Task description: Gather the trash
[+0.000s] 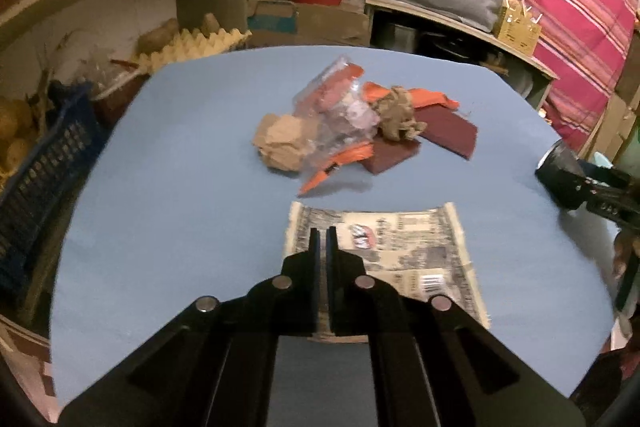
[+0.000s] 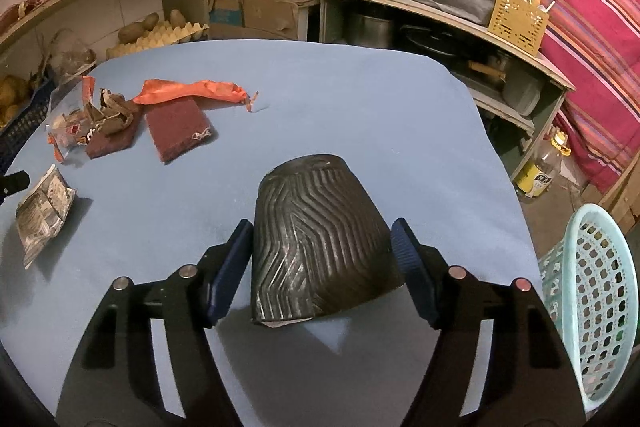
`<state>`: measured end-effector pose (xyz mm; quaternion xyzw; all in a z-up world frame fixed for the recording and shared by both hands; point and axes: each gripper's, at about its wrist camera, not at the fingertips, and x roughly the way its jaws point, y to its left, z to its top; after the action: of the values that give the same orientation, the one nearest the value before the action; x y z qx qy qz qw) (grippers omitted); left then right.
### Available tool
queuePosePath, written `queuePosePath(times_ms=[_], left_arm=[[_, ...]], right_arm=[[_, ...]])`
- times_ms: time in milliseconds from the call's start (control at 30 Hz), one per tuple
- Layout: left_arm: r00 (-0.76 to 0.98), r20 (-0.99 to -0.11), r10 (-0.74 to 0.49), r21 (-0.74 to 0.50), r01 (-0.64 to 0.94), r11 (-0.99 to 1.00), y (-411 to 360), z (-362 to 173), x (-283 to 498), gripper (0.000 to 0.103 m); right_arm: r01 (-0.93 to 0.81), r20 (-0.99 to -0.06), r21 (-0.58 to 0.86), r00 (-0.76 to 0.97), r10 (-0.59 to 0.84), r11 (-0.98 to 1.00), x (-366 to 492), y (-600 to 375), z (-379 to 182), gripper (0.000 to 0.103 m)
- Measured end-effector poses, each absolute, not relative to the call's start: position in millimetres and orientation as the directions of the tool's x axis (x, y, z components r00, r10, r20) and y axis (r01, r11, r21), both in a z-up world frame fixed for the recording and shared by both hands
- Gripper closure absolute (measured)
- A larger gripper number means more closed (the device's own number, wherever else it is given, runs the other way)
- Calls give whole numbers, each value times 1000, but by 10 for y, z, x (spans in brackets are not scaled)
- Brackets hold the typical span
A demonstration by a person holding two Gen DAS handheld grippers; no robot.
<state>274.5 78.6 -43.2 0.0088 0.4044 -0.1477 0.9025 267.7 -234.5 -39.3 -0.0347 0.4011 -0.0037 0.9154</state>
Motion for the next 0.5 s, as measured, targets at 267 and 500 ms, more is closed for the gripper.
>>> queuePosePath(times_ms=[267, 500], left_arm=[[662, -697, -274, -43, 344, 938, 389, -330, 2439, 25], [642, -718, -268, 45, 427, 903, 14, -500, 2229, 19]], right_arm=[[-18, -737, -57, 675, -30, 998, 2692, -2361, -386, 33], [-9, -740, -37, 672, -22, 999, 2680, -2417, -385, 33]])
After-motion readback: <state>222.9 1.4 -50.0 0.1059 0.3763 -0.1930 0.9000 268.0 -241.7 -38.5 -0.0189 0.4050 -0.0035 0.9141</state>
